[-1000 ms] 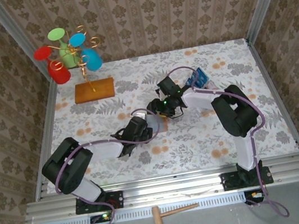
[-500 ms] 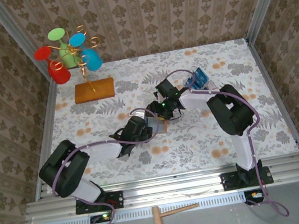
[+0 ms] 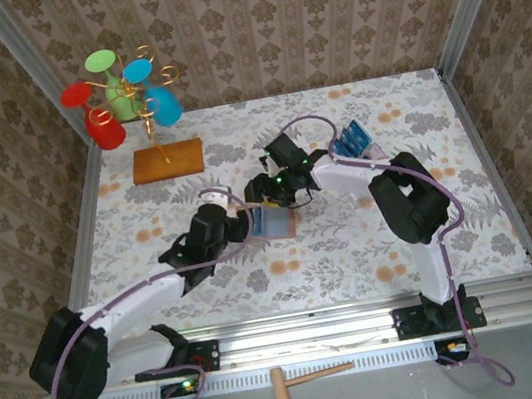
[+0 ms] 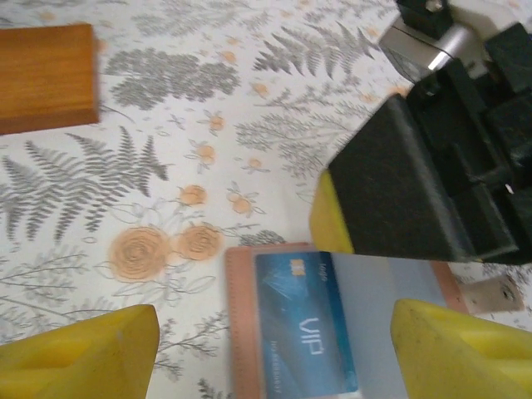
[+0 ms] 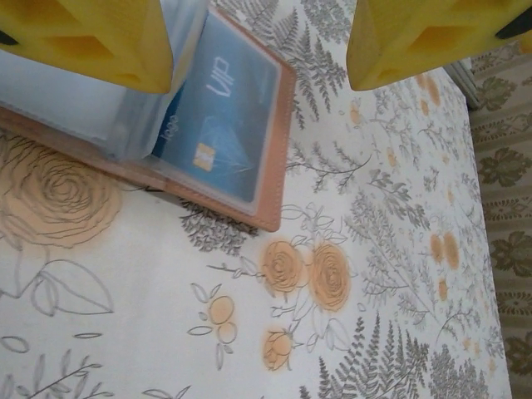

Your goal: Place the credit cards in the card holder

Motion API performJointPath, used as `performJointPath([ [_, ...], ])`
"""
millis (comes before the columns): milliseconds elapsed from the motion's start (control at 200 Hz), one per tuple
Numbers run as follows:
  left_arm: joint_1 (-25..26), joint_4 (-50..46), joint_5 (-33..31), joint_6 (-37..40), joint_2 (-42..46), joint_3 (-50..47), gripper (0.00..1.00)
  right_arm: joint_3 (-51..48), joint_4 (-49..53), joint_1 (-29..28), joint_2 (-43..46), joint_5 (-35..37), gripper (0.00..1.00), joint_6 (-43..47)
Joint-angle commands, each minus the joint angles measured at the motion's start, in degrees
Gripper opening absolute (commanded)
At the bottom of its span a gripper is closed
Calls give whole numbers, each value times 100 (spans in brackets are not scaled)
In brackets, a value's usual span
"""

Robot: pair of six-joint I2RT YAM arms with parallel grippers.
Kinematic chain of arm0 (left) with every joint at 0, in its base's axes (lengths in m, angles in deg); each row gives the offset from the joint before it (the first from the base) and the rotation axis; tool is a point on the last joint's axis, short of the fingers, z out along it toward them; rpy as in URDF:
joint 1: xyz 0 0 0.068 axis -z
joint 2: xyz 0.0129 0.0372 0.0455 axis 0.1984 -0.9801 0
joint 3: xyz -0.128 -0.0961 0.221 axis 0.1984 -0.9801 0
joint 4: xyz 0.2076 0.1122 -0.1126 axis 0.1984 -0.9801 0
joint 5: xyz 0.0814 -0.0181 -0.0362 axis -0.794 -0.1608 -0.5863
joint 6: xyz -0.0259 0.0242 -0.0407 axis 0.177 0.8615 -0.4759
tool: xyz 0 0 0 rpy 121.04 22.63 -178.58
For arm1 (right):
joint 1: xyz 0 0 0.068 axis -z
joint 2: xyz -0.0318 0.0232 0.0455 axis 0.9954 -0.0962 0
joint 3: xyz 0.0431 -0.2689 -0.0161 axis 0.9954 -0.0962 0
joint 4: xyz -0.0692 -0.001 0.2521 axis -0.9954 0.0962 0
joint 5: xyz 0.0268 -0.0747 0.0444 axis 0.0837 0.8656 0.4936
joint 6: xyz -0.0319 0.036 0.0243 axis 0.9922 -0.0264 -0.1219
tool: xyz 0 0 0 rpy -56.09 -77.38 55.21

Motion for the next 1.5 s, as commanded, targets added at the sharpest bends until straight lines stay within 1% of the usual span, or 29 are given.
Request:
performJointPath([
  [0,-218,-296,43,-118,300,-142,75,376,429,-111,-167,13,58,-21],
  [235,-538,-363,300,-166,516,-218,75,895,721,-324,-715,180,58,-41],
  [515,-658,-260,556,-270,474,-322,75,1104,829,-413,-1101,349,58,-139],
  [695,-673,-256,685,-311,407,-358,75,1099,820,-424,-1106,367,58,-185],
  [940,-693,-492,724,-321,228,-169,75,1363,1139,-336,-601,388,58,60],
  [1135,-728,-709,893,-357,-235,188,76,1323,1457,-12,55,553,59,377],
  [1245,-741,-720,988,-323,-561,374,76,1054,1651,312,580,819,59,692],
  [1325,-800,-687,1109,-335,-805,496,77,809,1997,620,970,1060,59,1001],
  [1445,-899,-721,1379,-350,-1222,731,77,601,2570,1089,1398,1646,59,1665],
  [1495,-912,-738,1450,-354,-1353,815,77,570,2835,1253,1512,1950,57,1955],
])
